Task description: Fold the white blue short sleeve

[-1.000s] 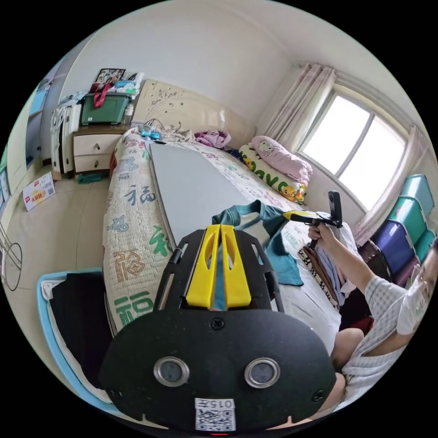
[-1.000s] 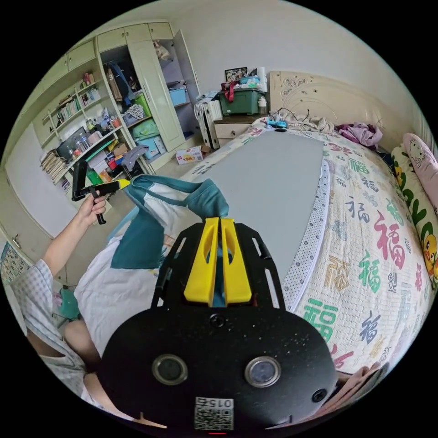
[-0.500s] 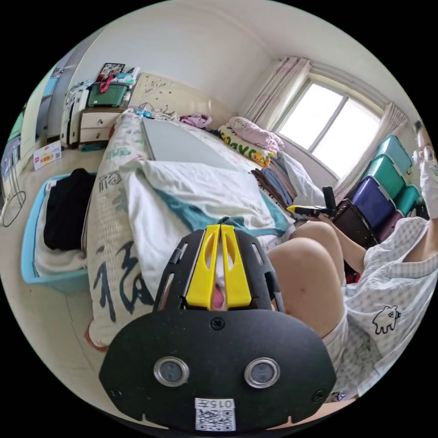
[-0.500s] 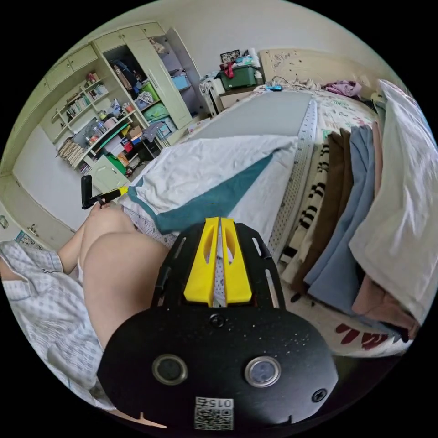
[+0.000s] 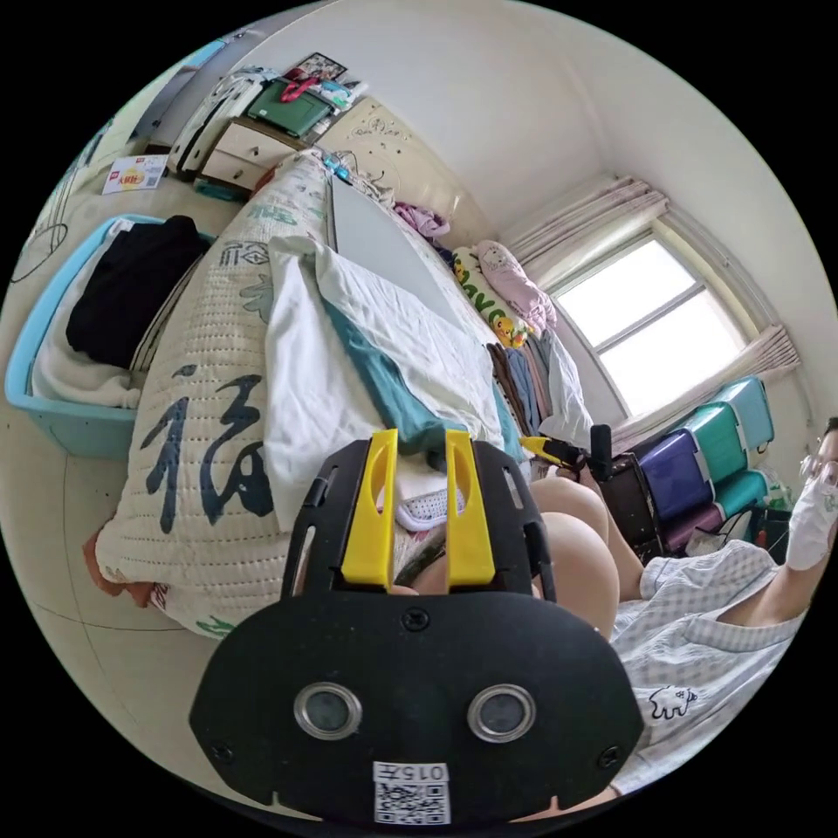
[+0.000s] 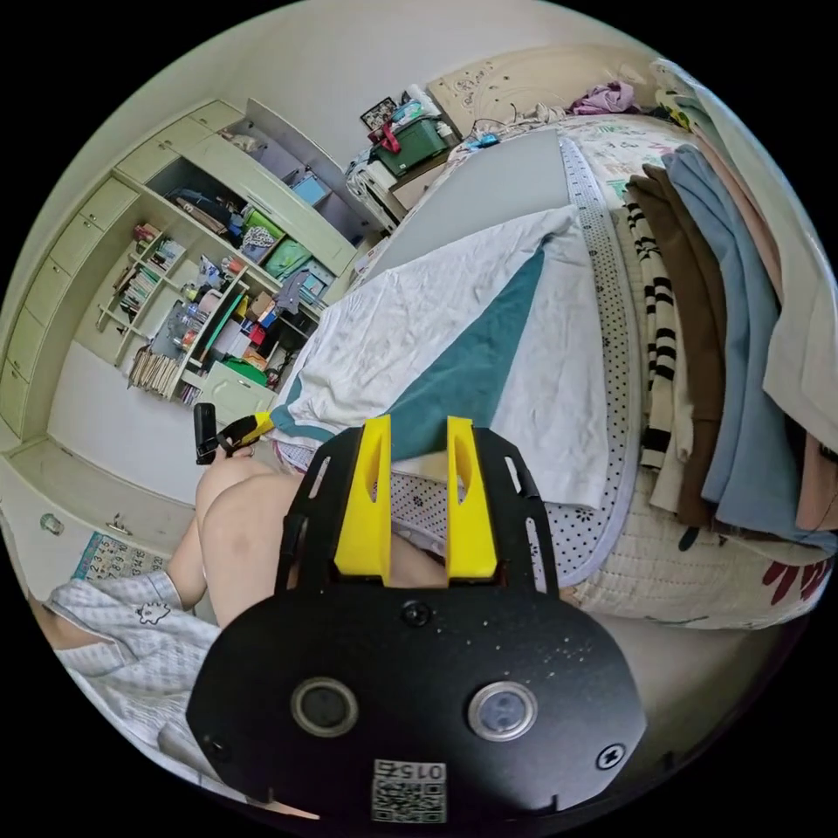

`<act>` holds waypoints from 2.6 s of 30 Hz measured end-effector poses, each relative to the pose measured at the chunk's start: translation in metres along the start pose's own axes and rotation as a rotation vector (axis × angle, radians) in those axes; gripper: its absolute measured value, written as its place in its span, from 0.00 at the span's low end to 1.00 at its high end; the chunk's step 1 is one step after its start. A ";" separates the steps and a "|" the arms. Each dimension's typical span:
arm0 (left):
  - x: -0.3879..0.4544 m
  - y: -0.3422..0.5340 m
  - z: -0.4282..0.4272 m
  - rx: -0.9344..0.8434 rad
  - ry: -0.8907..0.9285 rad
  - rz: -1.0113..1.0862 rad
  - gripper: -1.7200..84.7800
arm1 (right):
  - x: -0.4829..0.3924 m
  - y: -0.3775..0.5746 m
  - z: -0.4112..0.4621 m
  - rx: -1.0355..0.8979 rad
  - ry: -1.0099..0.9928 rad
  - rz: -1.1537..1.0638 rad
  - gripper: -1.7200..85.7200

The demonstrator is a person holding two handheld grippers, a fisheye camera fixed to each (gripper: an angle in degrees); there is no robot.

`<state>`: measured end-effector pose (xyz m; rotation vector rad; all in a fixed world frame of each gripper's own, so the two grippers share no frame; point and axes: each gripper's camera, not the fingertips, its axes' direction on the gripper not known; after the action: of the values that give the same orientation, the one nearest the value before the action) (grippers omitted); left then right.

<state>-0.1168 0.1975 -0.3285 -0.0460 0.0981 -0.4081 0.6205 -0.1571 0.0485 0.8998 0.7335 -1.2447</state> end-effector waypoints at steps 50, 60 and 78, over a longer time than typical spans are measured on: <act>-0.048 -0.152 0.008 0.139 -0.272 -0.260 0.02 | 0.210 -0.299 0.029 0.005 0.122 0.201 0.02; 0.150 -0.019 -0.037 0.318 -0.405 0.178 0.08 | 0.103 -0.022 -0.029 0.200 0.158 -0.307 0.03; 0.258 0.087 0.075 -0.004 -0.579 0.219 0.10 | 0.150 0.306 0.133 -0.110 0.264 -0.559 0.08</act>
<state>0.1606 0.1761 -0.2818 -0.1541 -0.4640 -0.1636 0.9477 -0.3203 0.0332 0.8007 1.3141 -1.5667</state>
